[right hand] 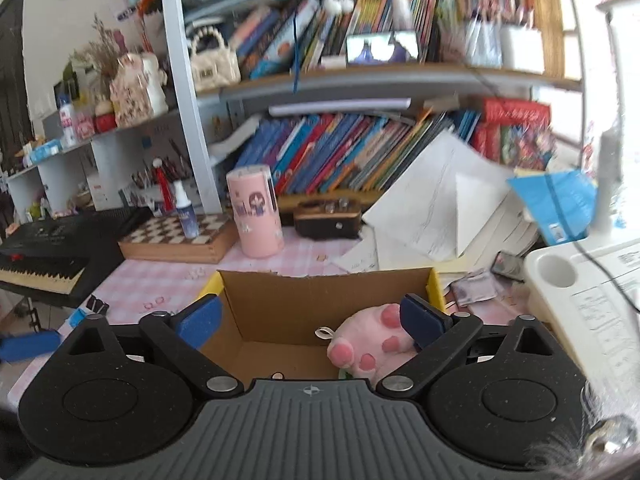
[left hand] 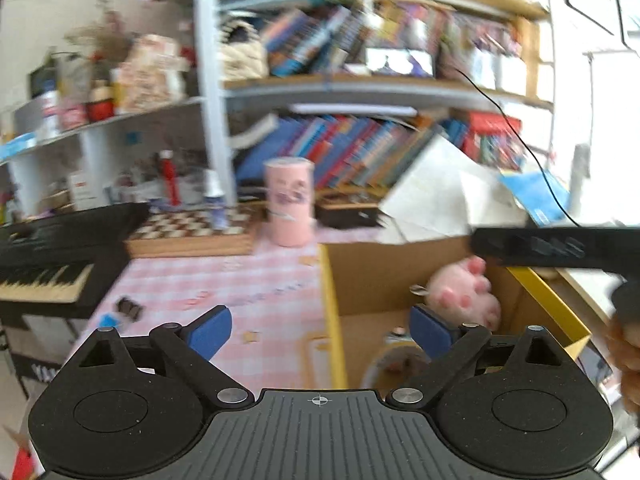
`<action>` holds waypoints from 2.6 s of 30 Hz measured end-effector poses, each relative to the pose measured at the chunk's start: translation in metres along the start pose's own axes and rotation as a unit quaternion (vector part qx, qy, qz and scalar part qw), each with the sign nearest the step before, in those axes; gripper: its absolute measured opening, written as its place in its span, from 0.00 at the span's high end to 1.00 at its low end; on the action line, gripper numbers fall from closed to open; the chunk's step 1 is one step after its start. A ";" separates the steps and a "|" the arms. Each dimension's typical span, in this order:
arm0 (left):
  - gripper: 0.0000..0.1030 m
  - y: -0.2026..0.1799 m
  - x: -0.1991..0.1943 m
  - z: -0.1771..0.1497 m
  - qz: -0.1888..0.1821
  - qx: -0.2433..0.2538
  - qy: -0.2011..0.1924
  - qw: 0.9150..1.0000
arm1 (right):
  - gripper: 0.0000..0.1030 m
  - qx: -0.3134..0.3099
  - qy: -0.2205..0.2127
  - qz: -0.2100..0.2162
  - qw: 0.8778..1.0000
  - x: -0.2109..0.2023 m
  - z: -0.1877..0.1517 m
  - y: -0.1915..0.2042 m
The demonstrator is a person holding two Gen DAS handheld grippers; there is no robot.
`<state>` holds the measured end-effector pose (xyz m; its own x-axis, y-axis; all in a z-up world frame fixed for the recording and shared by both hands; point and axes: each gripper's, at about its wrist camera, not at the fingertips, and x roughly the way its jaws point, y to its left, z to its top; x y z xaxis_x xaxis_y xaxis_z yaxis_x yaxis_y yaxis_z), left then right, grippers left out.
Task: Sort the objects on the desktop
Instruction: 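Lift both open tools out of the yellow box and back away, then move the left tool toward the white charger plug while the right tool approaches the white-red card box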
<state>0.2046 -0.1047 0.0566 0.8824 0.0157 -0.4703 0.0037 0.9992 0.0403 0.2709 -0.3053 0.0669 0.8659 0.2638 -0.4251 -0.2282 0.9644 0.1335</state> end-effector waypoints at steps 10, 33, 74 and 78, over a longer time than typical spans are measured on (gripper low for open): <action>0.05 0.049 -0.049 -0.034 0.012 -0.027 0.004 1.000 | 0.13 -0.011 0.011 -0.032 0.999 -0.066 -0.053 0.038; 0.05 0.128 -0.129 -0.125 0.012 -0.006 0.082 0.997 | 0.22 0.020 0.100 -0.061 0.993 -0.134 -0.153 0.167; 0.05 0.201 -0.140 -0.148 0.022 -0.030 0.112 0.993 | 0.22 -0.021 0.154 -0.026 0.988 -0.119 -0.176 0.258; 0.05 0.204 -0.138 -0.148 0.022 -0.035 0.113 0.993 | 0.22 -0.026 0.156 -0.025 0.987 -0.116 -0.176 0.263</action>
<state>0.0141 0.1028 -0.0007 0.7523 0.0594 -0.6561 -0.0721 0.9974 0.0076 0.0325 -0.0793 -0.0061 0.6997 0.2014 -0.6855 -0.2191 0.9737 0.0624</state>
